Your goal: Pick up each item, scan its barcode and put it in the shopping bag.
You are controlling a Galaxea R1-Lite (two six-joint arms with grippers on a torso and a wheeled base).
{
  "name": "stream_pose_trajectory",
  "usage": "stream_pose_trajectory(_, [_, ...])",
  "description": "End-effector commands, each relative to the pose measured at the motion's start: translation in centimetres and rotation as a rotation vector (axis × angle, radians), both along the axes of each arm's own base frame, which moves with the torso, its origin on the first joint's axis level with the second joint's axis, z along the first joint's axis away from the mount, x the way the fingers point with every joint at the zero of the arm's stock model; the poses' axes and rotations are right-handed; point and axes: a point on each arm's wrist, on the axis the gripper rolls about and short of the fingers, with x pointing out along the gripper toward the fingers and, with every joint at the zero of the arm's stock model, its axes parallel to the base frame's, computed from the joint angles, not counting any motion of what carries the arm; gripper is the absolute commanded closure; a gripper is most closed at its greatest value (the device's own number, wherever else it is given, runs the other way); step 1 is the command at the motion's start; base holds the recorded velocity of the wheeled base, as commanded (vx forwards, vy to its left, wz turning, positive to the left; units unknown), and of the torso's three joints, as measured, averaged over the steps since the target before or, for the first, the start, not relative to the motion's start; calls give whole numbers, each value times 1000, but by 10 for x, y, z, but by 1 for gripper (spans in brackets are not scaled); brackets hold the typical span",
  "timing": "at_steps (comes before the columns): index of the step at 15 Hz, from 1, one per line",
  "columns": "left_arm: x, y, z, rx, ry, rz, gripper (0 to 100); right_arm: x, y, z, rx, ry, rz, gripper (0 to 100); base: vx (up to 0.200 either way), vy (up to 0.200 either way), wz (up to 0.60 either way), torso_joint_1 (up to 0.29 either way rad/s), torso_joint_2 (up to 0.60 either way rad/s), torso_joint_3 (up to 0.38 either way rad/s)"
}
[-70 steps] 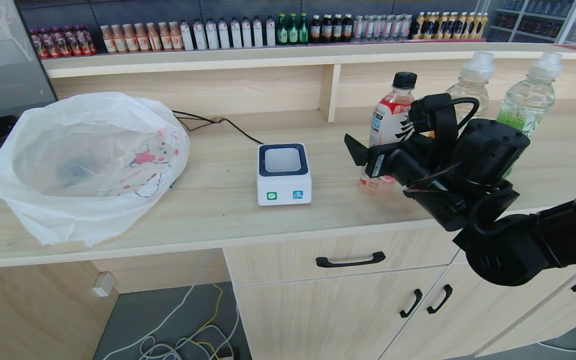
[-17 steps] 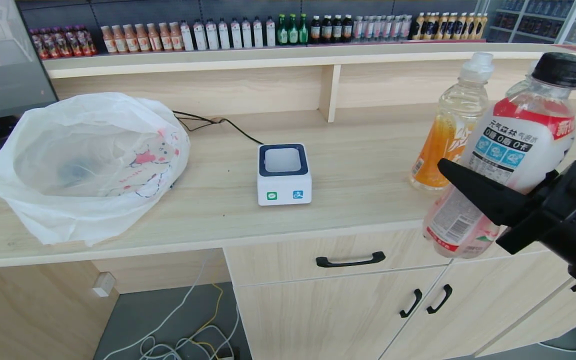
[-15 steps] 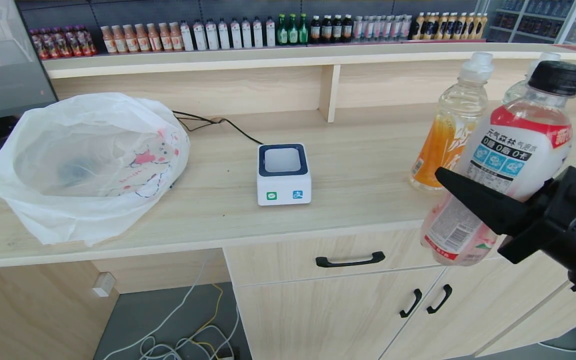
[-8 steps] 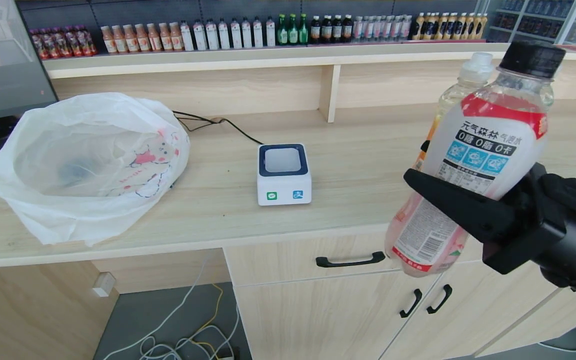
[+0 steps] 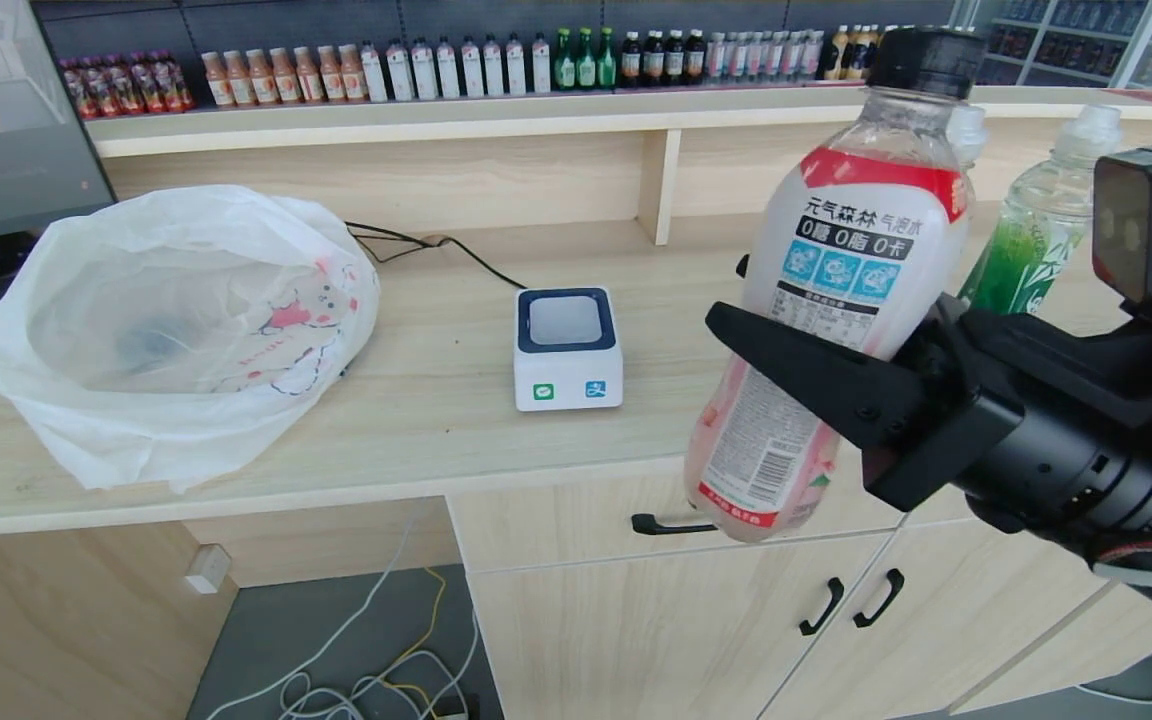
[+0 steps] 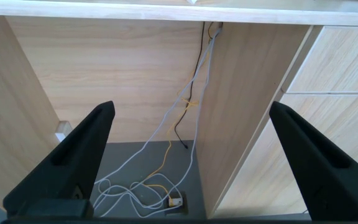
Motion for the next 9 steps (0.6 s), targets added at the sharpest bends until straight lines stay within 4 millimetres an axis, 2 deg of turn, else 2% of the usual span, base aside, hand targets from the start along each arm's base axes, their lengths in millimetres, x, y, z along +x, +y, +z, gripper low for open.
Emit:
stream_pose_trajectory(1, [0, 0, 0, 0, 0, 0, 0, 7, 19, -4, 8, 28, 49, 100, 0, 0, 0, 0, 0, 0])
stream_pose_trajectory(4, [0, 0, 0, 0, 0, 0, 0, 7, 30, 16, 152, 95, 157, 100, 0, 0, 0, 0, 0, 0])
stream_pose_trajectory(7, [0, 0, 0, 0, 0, 0, 0, 8, 32, 17, 168, 114, 169, 100, 0, 0, 0, 0, 0, 0])
stream_pose_trajectory(9, [0, 0, 0, 0, 0, 0, 0, 8, 40, 12, 161, 132, 189, 100, 0, 0, 0, 0, 0, 0])
